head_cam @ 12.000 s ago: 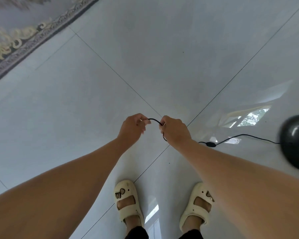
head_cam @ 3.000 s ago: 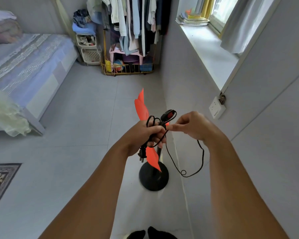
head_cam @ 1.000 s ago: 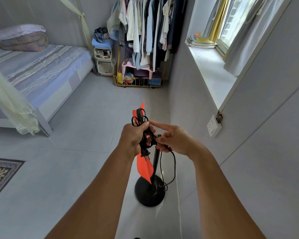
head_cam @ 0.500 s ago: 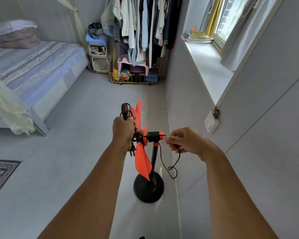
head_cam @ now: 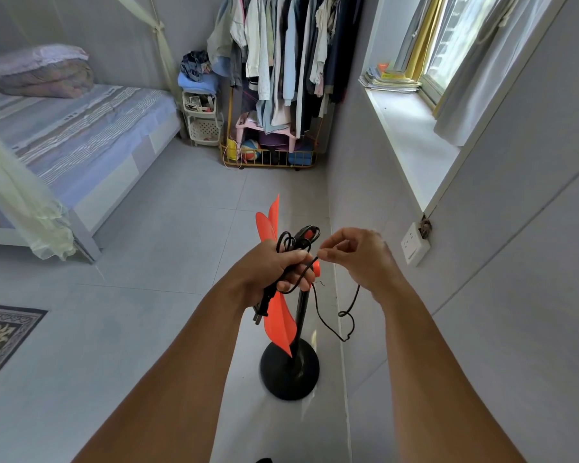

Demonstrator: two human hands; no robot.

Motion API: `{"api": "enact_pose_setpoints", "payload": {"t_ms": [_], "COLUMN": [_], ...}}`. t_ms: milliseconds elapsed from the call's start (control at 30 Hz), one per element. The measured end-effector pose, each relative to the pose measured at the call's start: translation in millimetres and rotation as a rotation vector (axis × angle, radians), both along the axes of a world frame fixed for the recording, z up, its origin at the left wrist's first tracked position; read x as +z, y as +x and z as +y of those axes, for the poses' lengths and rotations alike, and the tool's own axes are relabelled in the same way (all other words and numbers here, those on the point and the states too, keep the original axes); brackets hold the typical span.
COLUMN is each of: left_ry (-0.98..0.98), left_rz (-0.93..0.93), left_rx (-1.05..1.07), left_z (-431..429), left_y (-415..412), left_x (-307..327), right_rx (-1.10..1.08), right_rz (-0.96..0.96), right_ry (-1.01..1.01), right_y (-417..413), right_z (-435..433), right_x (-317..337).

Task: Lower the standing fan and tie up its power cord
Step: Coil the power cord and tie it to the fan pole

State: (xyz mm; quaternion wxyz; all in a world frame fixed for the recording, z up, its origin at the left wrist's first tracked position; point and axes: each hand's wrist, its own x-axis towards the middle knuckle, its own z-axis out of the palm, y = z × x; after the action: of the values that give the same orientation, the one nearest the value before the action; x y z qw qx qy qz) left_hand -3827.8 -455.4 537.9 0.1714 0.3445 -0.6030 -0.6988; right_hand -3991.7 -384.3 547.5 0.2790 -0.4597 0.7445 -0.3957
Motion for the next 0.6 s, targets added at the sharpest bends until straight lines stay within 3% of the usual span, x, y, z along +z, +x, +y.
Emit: {"api": "enact_pose_setpoints", "payload": {"t_ms": [233,467,600], "left_ry": [-0.068,0.028,0.138], "left_rz": [-0.047,-0.014,0.135], "left_rx": [-0.021,-0.025,0.246], "left_z": [4,0,0], "left_y": [2,15,12], "left_x": [-3,-8,-11], "right_rx": [-0.022,-0.096,-0.072], "right_rz": [-0.018,-0.053,-0.238], "right_ry": [-0.012,0.023,0.037], "right_y": [4,8,13], "right_z": [-3,7,11], "right_x": [1,3,1]}}
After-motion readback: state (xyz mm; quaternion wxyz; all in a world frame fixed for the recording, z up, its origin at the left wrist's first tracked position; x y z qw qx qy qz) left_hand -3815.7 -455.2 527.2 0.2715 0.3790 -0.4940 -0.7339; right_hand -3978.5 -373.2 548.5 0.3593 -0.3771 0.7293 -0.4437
